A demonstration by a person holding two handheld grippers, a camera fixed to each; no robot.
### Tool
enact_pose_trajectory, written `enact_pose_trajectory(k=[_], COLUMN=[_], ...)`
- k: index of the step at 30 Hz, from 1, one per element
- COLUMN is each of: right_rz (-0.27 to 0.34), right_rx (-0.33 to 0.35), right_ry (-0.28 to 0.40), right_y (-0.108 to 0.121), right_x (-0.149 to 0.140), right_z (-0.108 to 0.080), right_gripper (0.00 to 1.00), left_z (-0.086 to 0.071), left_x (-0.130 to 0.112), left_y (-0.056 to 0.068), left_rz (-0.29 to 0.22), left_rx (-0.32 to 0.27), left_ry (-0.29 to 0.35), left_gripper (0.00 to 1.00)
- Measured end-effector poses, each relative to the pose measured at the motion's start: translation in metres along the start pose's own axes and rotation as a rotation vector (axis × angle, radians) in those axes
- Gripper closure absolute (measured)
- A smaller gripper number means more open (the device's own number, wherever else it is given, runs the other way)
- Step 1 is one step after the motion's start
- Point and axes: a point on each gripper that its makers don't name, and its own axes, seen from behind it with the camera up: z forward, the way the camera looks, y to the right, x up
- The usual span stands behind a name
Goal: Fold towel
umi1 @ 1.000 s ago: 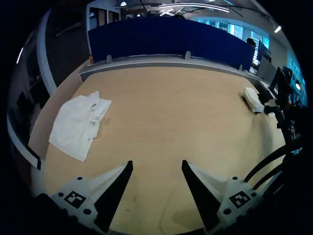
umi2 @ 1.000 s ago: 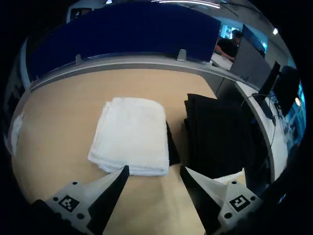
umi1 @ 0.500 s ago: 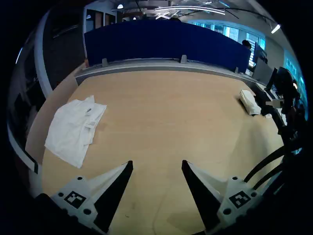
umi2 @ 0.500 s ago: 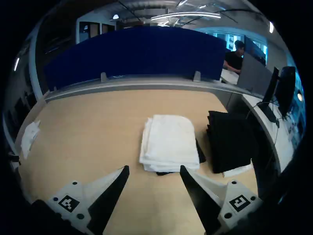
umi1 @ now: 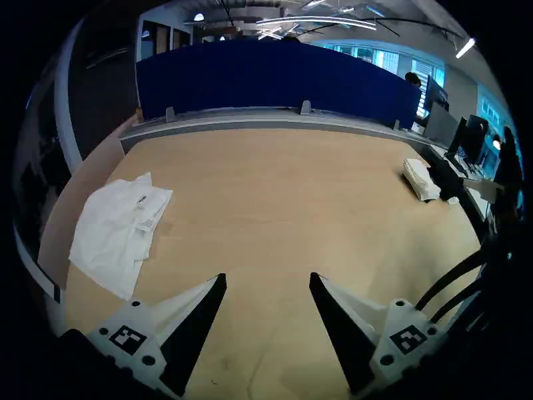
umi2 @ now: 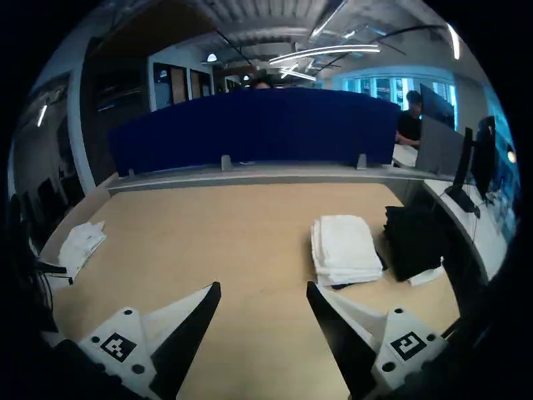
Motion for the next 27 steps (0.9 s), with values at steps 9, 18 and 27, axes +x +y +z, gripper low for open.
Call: enact_pose_trajectory(k=[9,18,27], right_rz=[0.009,0.059,0.054], right_rx=[0.009,0.002,-0.052], right_ry=[0.057,0.186,0.298], right_y=[-0.030,-0.042,-0.045], right_x=[0.006,0.021,0.035], right_z=[-0.008,-0.010,-0.016], right_gripper=[0.00,0.00,0.00], left_z=[0.007,0.007,-0.012], left_x=[0.008,0.050,0.103], left_y=[-0.002,-0.004,-0.010], left_rz=[-0.002,-0.028,-0.041], left_rx=[-0.009,-0.015,0.019], left_ry=[0.031,0.225,0.480], left_gripper=[0.07,0.07,0.07])
